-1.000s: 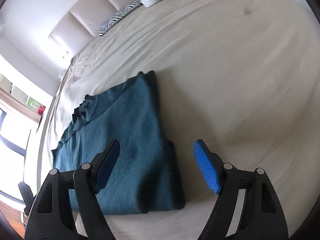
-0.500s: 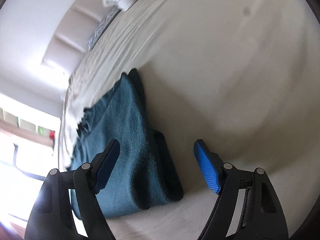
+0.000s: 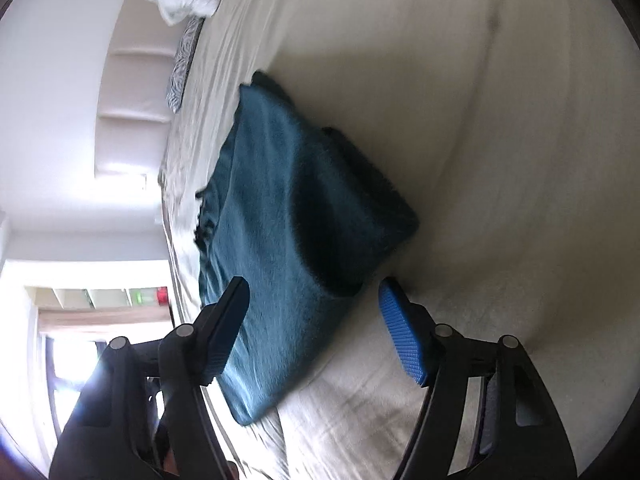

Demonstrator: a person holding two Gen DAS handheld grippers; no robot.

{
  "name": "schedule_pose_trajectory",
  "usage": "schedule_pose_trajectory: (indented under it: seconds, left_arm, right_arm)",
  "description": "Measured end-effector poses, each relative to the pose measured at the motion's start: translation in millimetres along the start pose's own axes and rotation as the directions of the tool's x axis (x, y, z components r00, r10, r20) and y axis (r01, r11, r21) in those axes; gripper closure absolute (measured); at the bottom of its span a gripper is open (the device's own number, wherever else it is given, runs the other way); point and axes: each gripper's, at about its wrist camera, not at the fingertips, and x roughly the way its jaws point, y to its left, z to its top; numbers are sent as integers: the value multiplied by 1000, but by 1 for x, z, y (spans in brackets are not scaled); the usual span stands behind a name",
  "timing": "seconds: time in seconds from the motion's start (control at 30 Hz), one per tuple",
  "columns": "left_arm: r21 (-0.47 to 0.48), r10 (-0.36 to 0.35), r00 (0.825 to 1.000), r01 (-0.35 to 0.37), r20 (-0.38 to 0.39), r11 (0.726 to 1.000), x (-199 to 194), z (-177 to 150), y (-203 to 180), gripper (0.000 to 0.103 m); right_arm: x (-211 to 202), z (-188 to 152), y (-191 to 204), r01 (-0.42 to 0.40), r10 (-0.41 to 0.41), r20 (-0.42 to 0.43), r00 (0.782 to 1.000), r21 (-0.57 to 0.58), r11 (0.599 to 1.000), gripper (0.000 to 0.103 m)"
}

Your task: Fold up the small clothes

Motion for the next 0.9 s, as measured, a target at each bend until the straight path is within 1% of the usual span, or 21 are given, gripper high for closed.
schedule_pose_trajectory:
  seconds: [0.03,0.1,0.17,0.27,0.3,0.37,0.43,0.5,0.53,0.6,0.63,0.67,0.7,0.73,0.77,0.9]
  left_arm:
    - [-7,-6,1000,6,-15,1000,3,2,3,30]
    - [-13,-20,996,19,-83,1000,16,1,9,30]
    - [-31,-48,992,44,-115,999,30,-5,12,30]
    - [-82,-98,983,86,-153,993,51,-13,15,30]
    - [-95,-108,981,93,-163,991,58,-15,15,30]
    - [-91,-107,977,91,-185,992,73,-17,13,30]
    - [-88,-102,974,85,-201,992,81,-19,11,30]
    - [-89,-102,974,86,-200,992,85,-18,11,30]
    - [-88,-105,974,89,-199,992,85,-17,11,30]
    - [-85,-110,972,94,-206,992,87,-17,11,30]
    - [-80,-107,971,92,-215,993,89,-17,12,30]
    - [-77,-106,970,92,-220,993,90,-18,12,30]
    - [-76,-107,969,93,-222,993,90,-18,13,30]
    - [-79,-110,969,94,-219,992,90,-19,14,30]
    - [-89,-117,969,100,-215,991,89,-19,15,30]
    - [-102,-129,970,109,-208,989,88,-22,18,30]
  right_arm:
    - [1,1,-3,-13,13,9,1000,8,1000,37]
    - [3,6,-11,-56,54,40,998,60,997,37]
    - [6,11,-14,-82,77,67,995,79,994,37]
    - [4,20,-9,-115,107,133,985,61,991,37]
    - [4,23,-3,-110,104,168,980,25,994,37]
    - [6,27,4,-112,112,218,969,-12,994,37]
    - [13,30,2,-144,135,190,972,32,989,40]
    - [25,26,0,-177,166,137,977,68,982,42]
    - [29,22,4,-166,159,125,979,46,985,42]
    - [33,17,11,-132,131,135,982,-4,991,42]
    - [36,18,11,-127,127,137,983,-8,992,49]
    - [40,22,12,-121,120,134,984,-5,993,59]
    - [44,27,15,-108,109,131,985,-9,994,63]
    - [46,30,17,-93,95,131,987,-24,995,71]
    - [49,35,23,-63,69,129,989,-49,997,76]
    - [49,43,33,-5,23,132,991,-135,991,88]
